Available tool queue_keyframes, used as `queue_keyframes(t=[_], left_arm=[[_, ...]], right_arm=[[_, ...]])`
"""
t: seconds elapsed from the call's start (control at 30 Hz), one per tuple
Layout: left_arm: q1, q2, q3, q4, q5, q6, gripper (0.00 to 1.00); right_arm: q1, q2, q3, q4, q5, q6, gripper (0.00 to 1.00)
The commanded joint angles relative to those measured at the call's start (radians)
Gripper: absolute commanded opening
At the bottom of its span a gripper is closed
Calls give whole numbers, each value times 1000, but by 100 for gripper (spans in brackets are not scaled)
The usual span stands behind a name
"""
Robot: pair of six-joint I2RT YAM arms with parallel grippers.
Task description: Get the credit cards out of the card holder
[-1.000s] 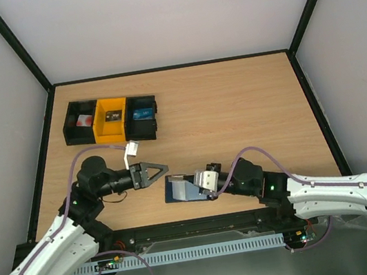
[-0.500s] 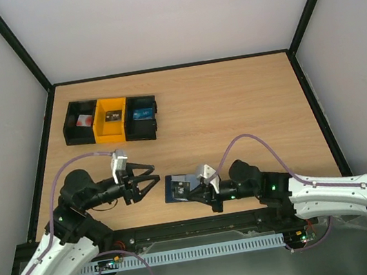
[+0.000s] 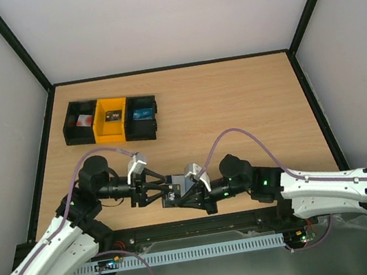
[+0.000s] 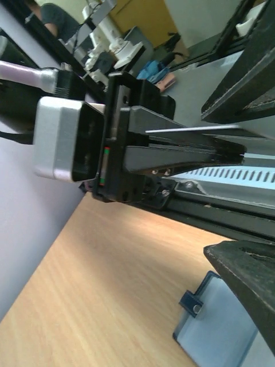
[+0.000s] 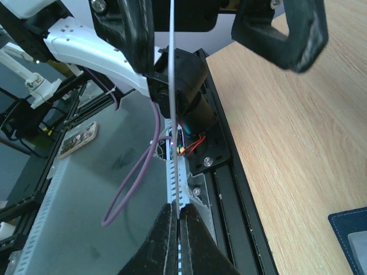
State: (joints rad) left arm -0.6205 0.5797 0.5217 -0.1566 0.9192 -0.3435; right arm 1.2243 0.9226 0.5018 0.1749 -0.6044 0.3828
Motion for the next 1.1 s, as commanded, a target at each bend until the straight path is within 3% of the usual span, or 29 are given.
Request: queue_keyframes(t=[0.0,0.37,0.43,0.6,0.7,1.07], left_arm=[[5,47,41,-54,110,76,55],[5,73,68,-66,118,82,47],[5,74,74,-77,129,83,41],[7,70,70,-69,135,75,13],[7,79,84,-87,124,77,4],[8,65,91,-87,43,56,3]], right_arm=[[4,23,39,-21,-23,30,2],[4,42,33,-48,-7,36,2],[4,50,33,-53,-9,37,2],[5,79,32,-54,-16,53,2],[5,88,33,-62,-13,51,2],[4,-22,2,-73,117,74,3]])
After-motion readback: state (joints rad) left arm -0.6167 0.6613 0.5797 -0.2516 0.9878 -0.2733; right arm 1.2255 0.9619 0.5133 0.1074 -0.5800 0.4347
